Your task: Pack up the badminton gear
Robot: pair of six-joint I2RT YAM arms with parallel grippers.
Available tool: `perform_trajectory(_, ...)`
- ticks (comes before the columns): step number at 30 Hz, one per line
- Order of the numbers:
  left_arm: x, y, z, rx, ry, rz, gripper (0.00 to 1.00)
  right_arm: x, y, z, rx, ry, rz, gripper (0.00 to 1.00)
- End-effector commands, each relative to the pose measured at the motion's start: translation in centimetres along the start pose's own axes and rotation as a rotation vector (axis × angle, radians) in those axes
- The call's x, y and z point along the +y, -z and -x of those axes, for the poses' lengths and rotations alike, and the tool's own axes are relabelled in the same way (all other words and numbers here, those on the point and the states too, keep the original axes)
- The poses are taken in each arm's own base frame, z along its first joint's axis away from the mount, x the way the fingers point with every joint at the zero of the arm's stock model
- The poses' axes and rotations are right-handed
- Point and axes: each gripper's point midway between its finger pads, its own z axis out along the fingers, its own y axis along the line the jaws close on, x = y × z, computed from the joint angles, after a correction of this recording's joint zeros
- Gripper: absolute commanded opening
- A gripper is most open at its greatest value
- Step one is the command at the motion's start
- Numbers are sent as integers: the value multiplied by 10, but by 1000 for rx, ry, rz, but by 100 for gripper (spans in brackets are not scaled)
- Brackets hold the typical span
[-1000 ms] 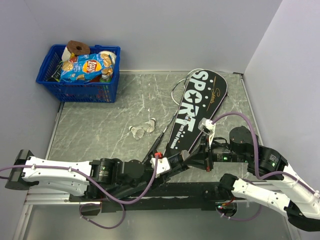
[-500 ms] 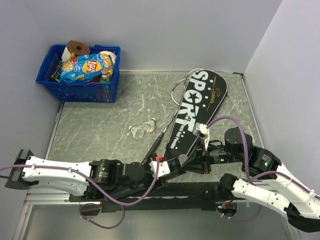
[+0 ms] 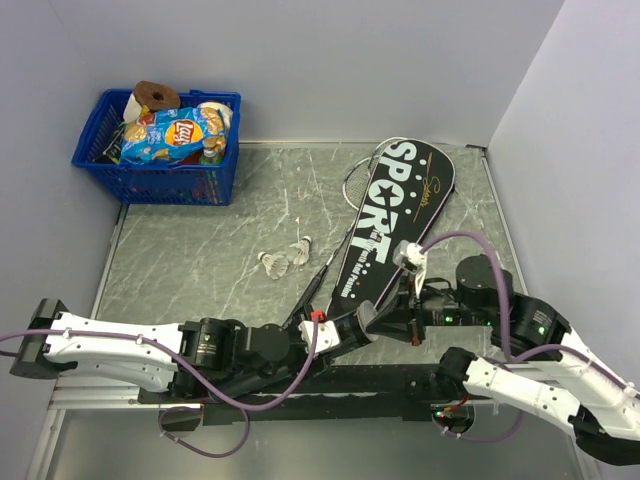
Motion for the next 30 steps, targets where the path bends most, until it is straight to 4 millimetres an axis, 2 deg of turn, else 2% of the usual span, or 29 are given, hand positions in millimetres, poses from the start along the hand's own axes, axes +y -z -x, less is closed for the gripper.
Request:
perform_trajectory(1, 3, 2, -28, 103, -21, 16, 27, 0, 23, 32, -132, 60, -88, 0)
perform_trajectory(4, 3, 1, -29, 106, -23, 18, 27, -13, 30, 36, -159, 53, -180, 0)
perform_trajectory(8, 2, 1, -29, 109, -24, 16, 27, -40, 39, 36, -169, 24, -346, 0)
perform_trajectory(11, 2, 2, -29, 107, -24, 16, 27, -71, 46, 37, -179, -16, -525, 0)
perform_trajectory(12, 2, 2, -29, 107, -23, 14, 27, -91, 49, 34, -167, -44, -637, 0)
perform_trajectory(15, 2, 2, -30, 110, -29, 18, 27, -123, 44, 28, -145, -111, -795, 0)
perform_trajectory(16, 2, 2, -30, 111, -29, 21, 27, -141, 49, 25, -149, -150, -885, 0)
perform_trajectory(18, 2, 2, -30, 114, -31, 26, 27, -164, 45, 17, -126, -227, -944, 0)
perform_trajectory(19, 2, 3, -31, 116, -30, 26, 27, -175, 34, 11, -130, -278, -914, 0)
perform_trajectory(20, 2, 3, -30, 115, -31, 30, 27, -196, 45, 9, -172, -344, -977, 0)
perform_trajectory(22, 2, 6, -29, 105, -27, 31, 27, -226, 48, -7, -195, -436, -1033, 0)
perform_trajectory(23, 0, 7, -26, 97, -24, 25, 27, -245, 57, -14, -220, -498, -1094, 0)
perform_trajectory(24, 0, 9, -23, 83, -16, 20, 27, -256, 60, -20, -228, -530, -1120, 0)
perform_trajectory(26, 1, 11, -17, 59, -3, 20, 26, -285, 62, -43, -239, -634, -1179, 0)
perform_trajectory(29, 7, 17, -10, 37, 14, 47, 25, -310, 51, -77, -208, -784, -1168, 0)
perform_trajectory(30, 9, 21, -7, 22, 22, 55, 25, -319, 56, -92, -206, -834, -1200, 0)
